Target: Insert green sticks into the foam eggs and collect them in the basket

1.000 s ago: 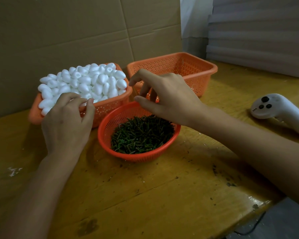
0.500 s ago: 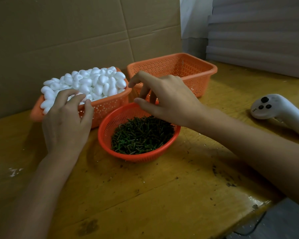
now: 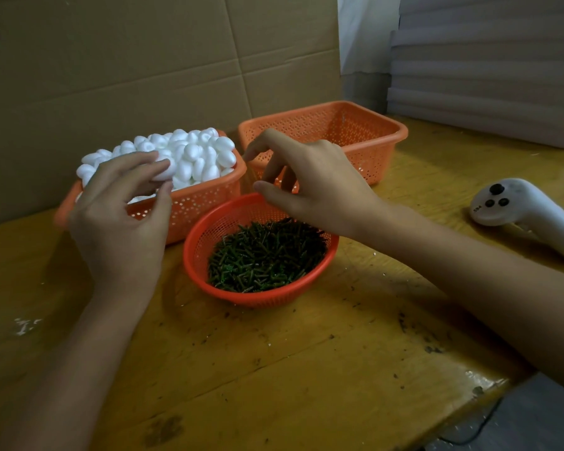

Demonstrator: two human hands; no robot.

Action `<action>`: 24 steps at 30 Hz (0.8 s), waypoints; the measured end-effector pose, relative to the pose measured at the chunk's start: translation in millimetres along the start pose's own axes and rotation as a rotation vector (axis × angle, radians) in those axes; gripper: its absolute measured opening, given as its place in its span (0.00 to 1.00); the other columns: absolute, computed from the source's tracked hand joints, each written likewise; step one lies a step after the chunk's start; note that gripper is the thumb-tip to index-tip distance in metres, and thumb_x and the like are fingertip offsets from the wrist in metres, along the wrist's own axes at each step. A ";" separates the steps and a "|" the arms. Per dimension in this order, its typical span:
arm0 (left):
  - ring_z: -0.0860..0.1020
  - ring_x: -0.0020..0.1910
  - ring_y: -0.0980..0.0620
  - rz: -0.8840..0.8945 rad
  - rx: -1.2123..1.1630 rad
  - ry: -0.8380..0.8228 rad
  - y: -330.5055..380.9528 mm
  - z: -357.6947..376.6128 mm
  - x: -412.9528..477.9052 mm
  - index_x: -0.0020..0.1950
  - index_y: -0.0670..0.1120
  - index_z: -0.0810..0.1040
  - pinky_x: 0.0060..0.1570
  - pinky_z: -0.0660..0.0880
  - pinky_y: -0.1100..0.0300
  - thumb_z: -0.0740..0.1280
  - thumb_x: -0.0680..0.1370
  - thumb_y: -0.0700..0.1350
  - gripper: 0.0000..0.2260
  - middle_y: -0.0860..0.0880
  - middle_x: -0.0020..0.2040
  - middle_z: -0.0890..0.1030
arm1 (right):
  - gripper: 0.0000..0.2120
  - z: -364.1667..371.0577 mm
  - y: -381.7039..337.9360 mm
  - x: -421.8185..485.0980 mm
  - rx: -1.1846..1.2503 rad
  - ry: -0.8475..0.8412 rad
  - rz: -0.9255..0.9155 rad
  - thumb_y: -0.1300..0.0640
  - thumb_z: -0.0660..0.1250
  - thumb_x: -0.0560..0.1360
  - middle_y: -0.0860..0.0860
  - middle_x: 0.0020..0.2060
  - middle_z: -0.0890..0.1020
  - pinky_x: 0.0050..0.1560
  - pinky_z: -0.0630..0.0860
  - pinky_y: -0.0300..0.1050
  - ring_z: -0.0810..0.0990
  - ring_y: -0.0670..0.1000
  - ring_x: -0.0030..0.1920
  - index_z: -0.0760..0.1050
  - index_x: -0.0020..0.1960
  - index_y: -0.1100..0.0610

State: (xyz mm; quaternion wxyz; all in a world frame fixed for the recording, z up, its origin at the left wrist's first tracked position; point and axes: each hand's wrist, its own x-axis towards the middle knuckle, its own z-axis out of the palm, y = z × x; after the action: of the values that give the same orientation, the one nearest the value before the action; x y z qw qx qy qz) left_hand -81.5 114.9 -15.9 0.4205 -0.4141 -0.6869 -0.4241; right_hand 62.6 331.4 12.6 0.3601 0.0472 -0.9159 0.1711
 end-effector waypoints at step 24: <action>0.87 0.55 0.45 -0.383 -0.782 -0.386 28.9 13.7 -7.3 0.58 0.43 0.83 0.57 0.83 0.56 0.80 0.73 0.36 0.15 0.46 0.54 0.88 | 0.11 8.3 -2.3 -1.4 0.315 -0.118 0.034 0.57 0.78 0.76 0.48 0.44 0.88 0.52 0.82 0.51 0.87 0.45 0.47 0.81 0.53 0.60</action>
State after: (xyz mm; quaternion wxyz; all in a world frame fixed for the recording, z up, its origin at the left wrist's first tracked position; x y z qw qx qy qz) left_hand -55.7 134.7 -19.9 0.0123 -0.4786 -0.6052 -0.6361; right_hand 58.8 326.3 6.6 0.2911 0.0976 -0.8979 0.3155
